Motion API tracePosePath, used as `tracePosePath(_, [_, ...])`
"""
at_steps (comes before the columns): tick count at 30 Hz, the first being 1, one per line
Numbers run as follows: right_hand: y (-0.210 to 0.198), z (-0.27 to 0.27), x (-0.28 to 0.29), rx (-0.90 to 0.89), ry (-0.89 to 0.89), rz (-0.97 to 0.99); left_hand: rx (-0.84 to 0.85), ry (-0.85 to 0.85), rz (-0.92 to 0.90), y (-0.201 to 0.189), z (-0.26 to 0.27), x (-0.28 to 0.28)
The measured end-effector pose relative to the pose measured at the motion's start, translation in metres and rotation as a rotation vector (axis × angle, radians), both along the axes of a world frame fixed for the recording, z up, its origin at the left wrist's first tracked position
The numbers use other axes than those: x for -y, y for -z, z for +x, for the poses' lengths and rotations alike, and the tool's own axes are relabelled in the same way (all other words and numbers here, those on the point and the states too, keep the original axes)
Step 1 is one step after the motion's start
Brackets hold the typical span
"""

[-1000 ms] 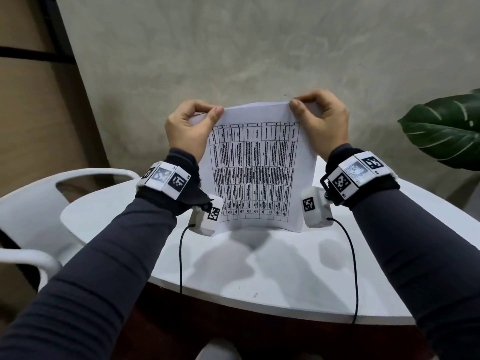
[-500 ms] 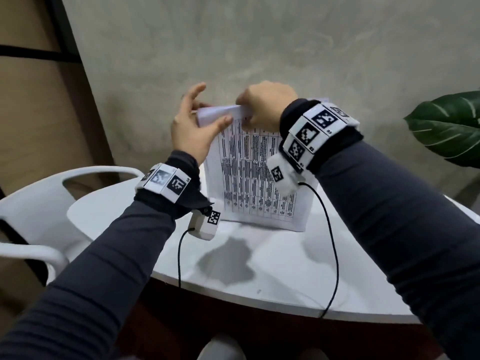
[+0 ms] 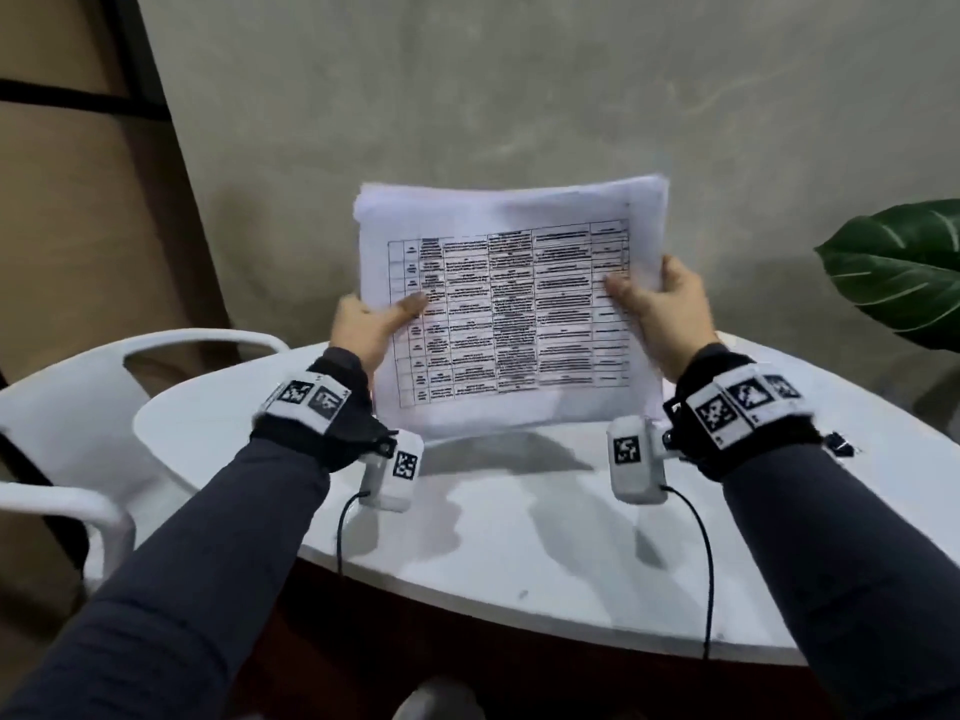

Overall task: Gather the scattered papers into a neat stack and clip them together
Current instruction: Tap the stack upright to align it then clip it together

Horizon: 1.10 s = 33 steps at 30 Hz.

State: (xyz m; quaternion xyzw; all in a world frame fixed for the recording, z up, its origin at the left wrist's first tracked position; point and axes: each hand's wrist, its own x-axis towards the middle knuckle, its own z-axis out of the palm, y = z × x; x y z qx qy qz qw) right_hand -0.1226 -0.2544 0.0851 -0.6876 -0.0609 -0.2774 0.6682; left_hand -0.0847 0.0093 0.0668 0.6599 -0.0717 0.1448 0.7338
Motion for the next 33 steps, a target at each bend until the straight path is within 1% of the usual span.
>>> tracePosePath(2, [0.013,-0.002,-0.002,-0.005,-0.022,0.048,0.081,-0.063,0.032,0.000,-0.006,0.012])
tracePosePath(3, [0.020,-0.003,-0.001,-0.013,-0.049,0.075,0.085,-0.049,0.050,0.004,-0.007,0.013])
tracePosePath(4, [0.026,-0.004,0.001,-0.036,-0.075,0.090,0.065,-0.032,0.056,0.008,-0.008,0.011])
tracePosePath(5, [0.033,-0.006,0.004,-0.077,-0.096,0.081,0.018,0.020,0.060,0.015,-0.006,0.007])
tracePosePath(6, [0.040,-0.008,0.008,-0.135,-0.102,0.055,-0.024,0.085,0.089,0.020,-0.009,0.002])
tracePosePath(8, [0.050,-0.011,0.015,-0.234,-0.086,0.002,-0.076,0.153,0.134,0.036,-0.005,-0.009])
tracePosePath(11, [0.050,-0.012,0.012,-0.258,-0.067,-0.023,-0.170,0.207,0.086,0.046,-0.006,-0.013])
tracePosePath(13, [0.046,-0.010,0.007,-0.247,-0.065,-0.026,-0.183,0.185,0.051,0.050,-0.005,-0.012])
tracePosePath(15, [0.045,-0.008,0.003,-0.261,-0.057,-0.013,-0.162,0.141,0.037,0.053,-0.004,-0.011])
tracePosePath(16, [0.045,-0.008,0.002,-0.259,0.001,-0.023,-0.140,0.125,0.038,0.054,-0.003,-0.011])
tracePosePath(17, [0.045,-0.006,0.002,-0.234,0.143,-0.085,-0.117,0.110,0.043,0.053,-0.004,-0.011])
tracePosePath(18, [0.041,-0.006,0.000,-0.172,0.354,-0.198,-0.090,0.100,0.057,0.051,-0.005,-0.009])
tracePosePath(19, [0.036,-0.009,-0.004,-0.064,0.557,-0.348,-0.056,0.090,0.080,0.047,-0.007,-0.006])
tracePosePath(20, [0.026,-0.014,-0.012,0.078,0.690,-0.528,-0.011,0.084,0.111,0.042,-0.009,-0.003])
tracePosePath(21, [0.014,-0.018,-0.023,0.206,0.728,-0.720,0.043,0.083,0.152,0.034,-0.011,0.001])
tracePosePath(22, [0.001,-0.022,-0.035,0.272,0.680,-0.900,0.098,0.089,0.203,0.025,-0.013,0.005])
tracePosePath(23, [-0.014,-0.024,-0.046,0.267,0.578,-1.043,0.157,0.104,0.262,0.016,-0.015,0.011])
tracePosePath(24, [-0.027,-0.022,-0.054,0.202,0.458,-1.151,0.211,0.110,0.327,0.008,-0.016,0.016])
tracePosePath(25, [-0.039,-0.019,-0.060,0.121,0.365,-1.218,0.260,0.102,0.387,0.001,-0.015,0.019])
tracePosePath(26, [-0.047,-0.016,-0.063,0.068,0.295,-1.242,0.301,0.085,0.419,-0.005,-0.016,0.021])
tracePosePath(27, [-0.053,-0.014,-0.063,0.054,0.249,-1.216,0.343,0.050,0.415,-0.007,-0.016,0.020])
tracePosePath(28, [-0.056,-0.011,-0.059,0.065,0.191,-1.134,0.399,-0.027,0.409,-0.009,-0.016,0.017])
tracePosePath(30, [-0.057,-0.011,-0.046,0.086,0.050,-0.808,0.497,-0.323,0.469,-0.011,-0.013,0.007])
tracePosePath(31, [-0.057,-0.012,-0.040,0.099,-0.006,-0.631,0.492,-0.454,0.465,-0.009,-0.008,-0.001])
tracePosePath(32, [-0.055,-0.012,-0.032,0.105,-0.060,-0.469,0.419,-0.482,0.412,-0.008,-0.005,-0.007])
tracePosePath(33, [-0.053,-0.014,-0.028,0.086,-0.096,-0.343,0.303,-0.389,0.300,-0.009,-0.007,-0.009])
